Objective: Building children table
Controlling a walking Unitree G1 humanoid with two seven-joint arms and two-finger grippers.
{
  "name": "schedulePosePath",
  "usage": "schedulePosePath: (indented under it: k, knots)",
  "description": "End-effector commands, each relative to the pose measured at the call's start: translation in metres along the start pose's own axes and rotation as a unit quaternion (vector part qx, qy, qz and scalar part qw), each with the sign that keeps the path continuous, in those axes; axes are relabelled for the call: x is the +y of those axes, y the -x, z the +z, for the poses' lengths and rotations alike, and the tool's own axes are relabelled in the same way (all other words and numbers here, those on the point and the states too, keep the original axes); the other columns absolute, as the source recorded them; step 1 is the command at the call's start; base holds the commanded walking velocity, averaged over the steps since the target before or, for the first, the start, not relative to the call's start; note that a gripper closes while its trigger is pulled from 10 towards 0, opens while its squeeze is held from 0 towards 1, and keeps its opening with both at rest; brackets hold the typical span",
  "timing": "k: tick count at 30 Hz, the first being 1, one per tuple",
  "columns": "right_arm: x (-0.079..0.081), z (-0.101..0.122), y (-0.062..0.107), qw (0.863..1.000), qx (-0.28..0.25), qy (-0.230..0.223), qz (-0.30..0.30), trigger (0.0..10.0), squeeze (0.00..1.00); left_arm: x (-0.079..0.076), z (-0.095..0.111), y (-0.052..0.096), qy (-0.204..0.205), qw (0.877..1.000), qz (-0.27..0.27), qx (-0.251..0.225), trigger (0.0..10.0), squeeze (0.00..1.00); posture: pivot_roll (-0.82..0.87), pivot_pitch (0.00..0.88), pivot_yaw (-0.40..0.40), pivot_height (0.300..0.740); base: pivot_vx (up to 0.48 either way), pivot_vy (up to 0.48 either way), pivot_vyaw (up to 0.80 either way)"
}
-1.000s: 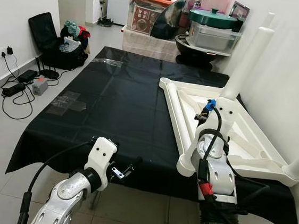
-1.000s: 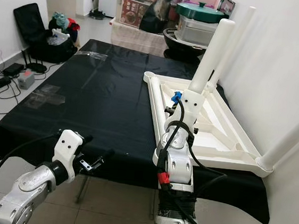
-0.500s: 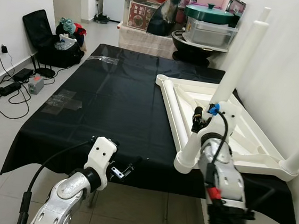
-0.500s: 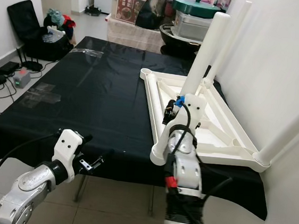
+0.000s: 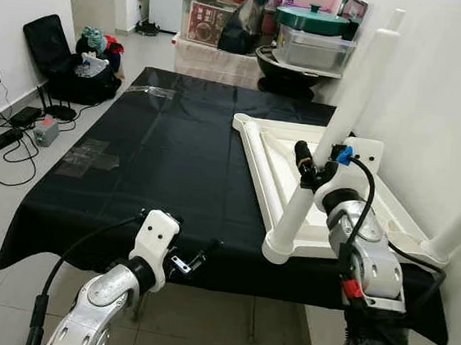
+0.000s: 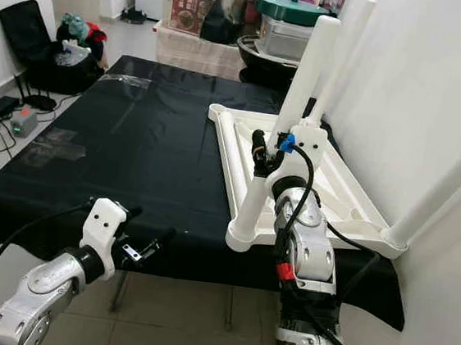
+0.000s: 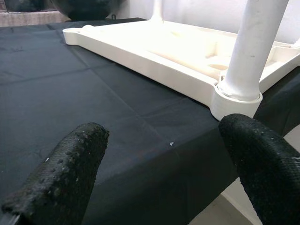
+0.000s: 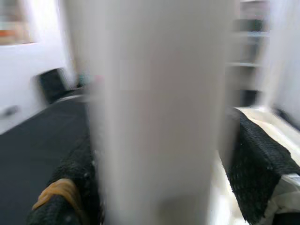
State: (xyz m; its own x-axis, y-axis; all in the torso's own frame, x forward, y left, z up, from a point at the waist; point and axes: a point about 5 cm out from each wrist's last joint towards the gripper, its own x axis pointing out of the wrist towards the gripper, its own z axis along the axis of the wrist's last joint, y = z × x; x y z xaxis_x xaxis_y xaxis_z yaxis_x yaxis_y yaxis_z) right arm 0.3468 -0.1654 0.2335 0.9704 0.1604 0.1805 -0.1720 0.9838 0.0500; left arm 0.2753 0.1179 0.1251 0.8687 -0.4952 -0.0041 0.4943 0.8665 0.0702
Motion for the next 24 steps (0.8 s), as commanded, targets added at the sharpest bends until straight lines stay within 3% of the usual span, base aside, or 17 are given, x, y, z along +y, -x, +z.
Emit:
schedulePosePath:
  k: [1, 3, 4, 6, 7, 9, 16, 17, 19, 20, 21, 24]
  knots:
    - [0.006, -0.004, 0.001, 0.998, 0.004, -0.006, 0.062, 10.0, 0.0, 0.001, 0.0, 0.001, -0.002, 1.0, -0.001, 0.001, 10.0, 0.0, 0.09, 0.0, -0.127, 0.74, 0.0, 0.0, 0.0]
    - [0.017, -0.003, 0.003, 0.988, 0.002, -0.002, 0.154, 10.0, 0.0, 0.001, 0.001, 0.001, -0.003, 1.0, -0.001, 0.0, 10.0, 0.0, 0.1, 0.0, -0.131, 0.74, 0.0, 0.0, 0.0]
    - [0.017, -0.003, 0.003, 0.988, 0.002, -0.002, 0.154, 10.0, 0.0, 0.001, 0.001, 0.001, -0.003, 1.0, -0.001, 0.0, 10.0, 0.0, 0.1, 0.0, -0.131, 0.74, 0.0, 0.0, 0.0]
    - [0.028, 0.0, 0.008, 0.97, -0.002, 0.005, 0.244, 10.0, 0.0, 0.002, 0.001, 0.001, -0.003, 1.0, -0.002, 0.0, 10.0, 0.0, 0.1, 0.0, -0.129, 0.74, 0.0, 0.0, 0.0]
    - [0.028, 0.0, 0.008, 0.97, -0.002, 0.005, 0.244, 10.0, 0.0, 0.002, 0.001, 0.001, -0.003, 1.0, -0.002, 0.0, 10.0, 0.0, 0.1, 0.0, -0.129, 0.74, 0.0, 0.0, 0.0]
    - [0.033, -0.001, 0.011, 0.954, 0.004, 0.03, 0.297, 10.0, 0.0, 0.002, 0.001, 0.001, -0.004, 1.0, -0.003, 0.001, 10.0, 0.0, 0.1, 0.0, -0.133, 0.74, 0.0, 0.0, 0.0]
    - [0.027, -0.006, 0.001, 0.953, 0.019, 0.045, 0.298, 10.0, 0.0, 0.004, 0.002, 0.002, -0.008, 1.0, 0.001, -0.001, 10.0, 0.0, 0.13, 0.0, -0.147, 0.74, 0.0, 0.0, 0.0]
    - [0.025, -0.006, -0.003, 0.957, 0.023, 0.05, 0.286, 6.7, 0.0, 0.005, 0.003, 0.002, -0.009, 1.0, 0.003, -0.001, 10.0, 0.0, 0.13, 0.0, -0.148, 0.74, 0.0, 0.0, 0.0]
    - [0.024, -0.007, -0.006, 0.958, 0.025, 0.053, 0.28, 6.7, 0.0, 0.005, 0.003, 0.002, -0.009, 1.0, 0.004, -0.002, 10.0, 0.0, 0.13, 0.0, -0.149, 0.74, 0.0, 0.0, 0.0]
    - [0.022, -0.008, -0.009, 0.96, 0.028, 0.053, 0.272, 1.6, 0.0, 0.006, 0.003, 0.001, -0.01, 1.0, 0.005, -0.002, 10.0, 0.0, 0.13, 0.0, -0.148, 0.74, 0.0, 0.0, 0.0]
    - [0.021, -0.009, -0.011, 0.963, 0.033, 0.053, 0.263, 0.2, 0.0, 0.006, 0.003, 0.001, -0.01, 1.0, 0.005, -0.002, 10.0, 0.0, 0.13, 0.0, -0.147, 0.74, 0.0, 0.0, 0.0]
    - [0.019, -0.01, -0.012, 0.964, 0.034, 0.054, 0.258, 0.0, 0.0, 0.006, 0.003, 0.001, -0.01, 1.0, 0.004, -0.002, 10.0, 0.0, 0.13, 0.0, -0.146, 0.74, 0.0, 0.0, 0.0]
